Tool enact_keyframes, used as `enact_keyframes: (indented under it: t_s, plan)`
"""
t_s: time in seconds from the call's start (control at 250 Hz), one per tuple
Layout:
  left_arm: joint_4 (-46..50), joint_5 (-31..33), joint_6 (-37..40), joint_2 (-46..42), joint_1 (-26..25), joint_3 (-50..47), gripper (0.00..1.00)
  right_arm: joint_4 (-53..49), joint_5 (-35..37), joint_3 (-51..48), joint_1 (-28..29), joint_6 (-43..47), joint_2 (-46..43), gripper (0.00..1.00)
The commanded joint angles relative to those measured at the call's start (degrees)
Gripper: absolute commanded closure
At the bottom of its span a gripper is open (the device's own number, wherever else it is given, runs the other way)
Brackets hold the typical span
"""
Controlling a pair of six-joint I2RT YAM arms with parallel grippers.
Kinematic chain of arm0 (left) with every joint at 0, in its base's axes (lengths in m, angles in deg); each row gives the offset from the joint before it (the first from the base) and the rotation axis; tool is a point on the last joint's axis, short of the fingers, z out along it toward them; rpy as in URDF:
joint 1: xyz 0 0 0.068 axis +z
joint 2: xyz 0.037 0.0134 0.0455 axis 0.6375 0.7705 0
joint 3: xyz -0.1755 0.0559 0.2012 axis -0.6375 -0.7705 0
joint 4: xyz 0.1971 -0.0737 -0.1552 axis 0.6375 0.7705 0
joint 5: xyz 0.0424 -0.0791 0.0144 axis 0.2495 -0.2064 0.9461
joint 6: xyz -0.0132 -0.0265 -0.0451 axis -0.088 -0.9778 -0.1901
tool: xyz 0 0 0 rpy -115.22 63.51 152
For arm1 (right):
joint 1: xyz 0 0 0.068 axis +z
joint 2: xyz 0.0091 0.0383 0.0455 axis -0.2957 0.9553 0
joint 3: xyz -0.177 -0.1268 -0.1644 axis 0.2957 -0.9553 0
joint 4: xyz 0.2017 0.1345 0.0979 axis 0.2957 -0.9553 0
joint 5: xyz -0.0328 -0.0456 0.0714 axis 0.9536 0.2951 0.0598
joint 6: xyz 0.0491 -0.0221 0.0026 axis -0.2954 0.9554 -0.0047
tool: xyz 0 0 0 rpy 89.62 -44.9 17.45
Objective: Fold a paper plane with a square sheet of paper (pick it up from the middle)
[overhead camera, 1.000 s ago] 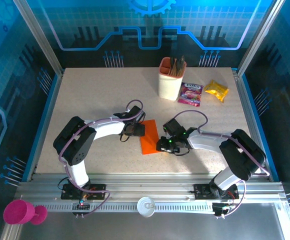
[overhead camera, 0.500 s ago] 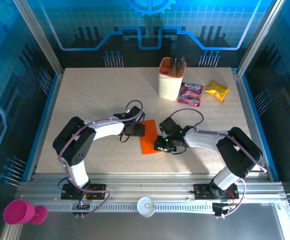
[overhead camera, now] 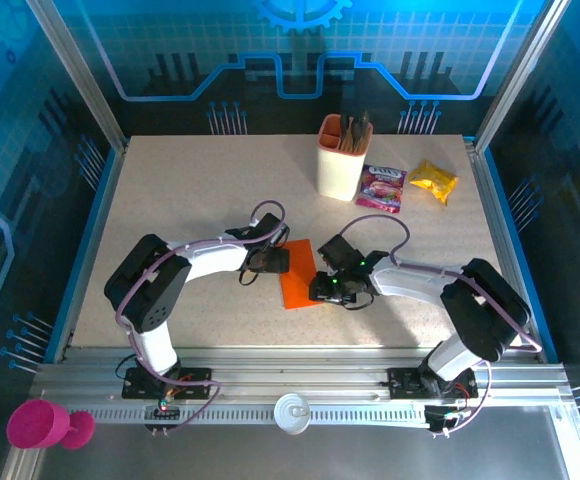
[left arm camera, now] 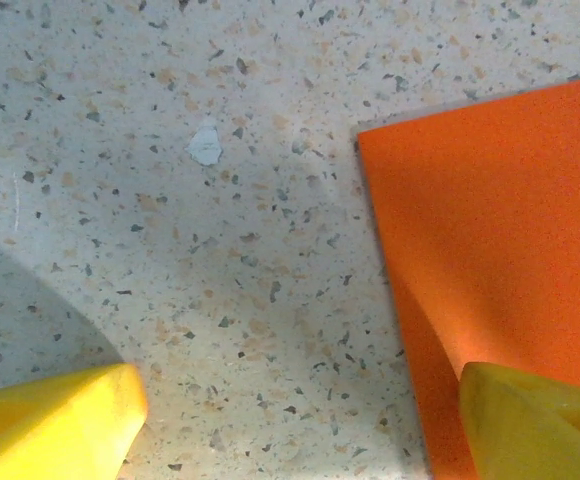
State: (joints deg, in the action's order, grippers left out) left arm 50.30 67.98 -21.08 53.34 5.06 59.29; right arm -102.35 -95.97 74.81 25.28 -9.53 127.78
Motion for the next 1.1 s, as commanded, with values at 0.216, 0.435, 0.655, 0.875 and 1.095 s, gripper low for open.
enact_keyframes:
  t_s: [0.216,0.435,0.655,0.875,1.095]
  plan:
    - [-2.2,-4.7,-0.6,4.8,0.6,-3.0,0.15,-2.5,0.9,3.3,2.6,0.3,4.0,0.66]
    - [-2.6,-4.9,-0.6,5.0,0.7,-3.5,0.16,-2.4,0.9,4.5,3.9,0.1,6.0,0.68]
    - [-3.0,-5.3,-0.6,5.2,0.6,-3.8,0.16,-4.3,5.2,3.2,4.0,-1.4,2.4,0.67]
    - [-3.5,-5.6,-0.6,5.4,0.7,-4.0,0.16,-4.7,5.8,2.6,3.8,-1.7,1.8,0.67]
    - [-3.9,-6.0,-0.6,5.6,0.7,-4.4,0.16,-3.6,4.7,4.0,3.8,-1.8,5.2,0.67]
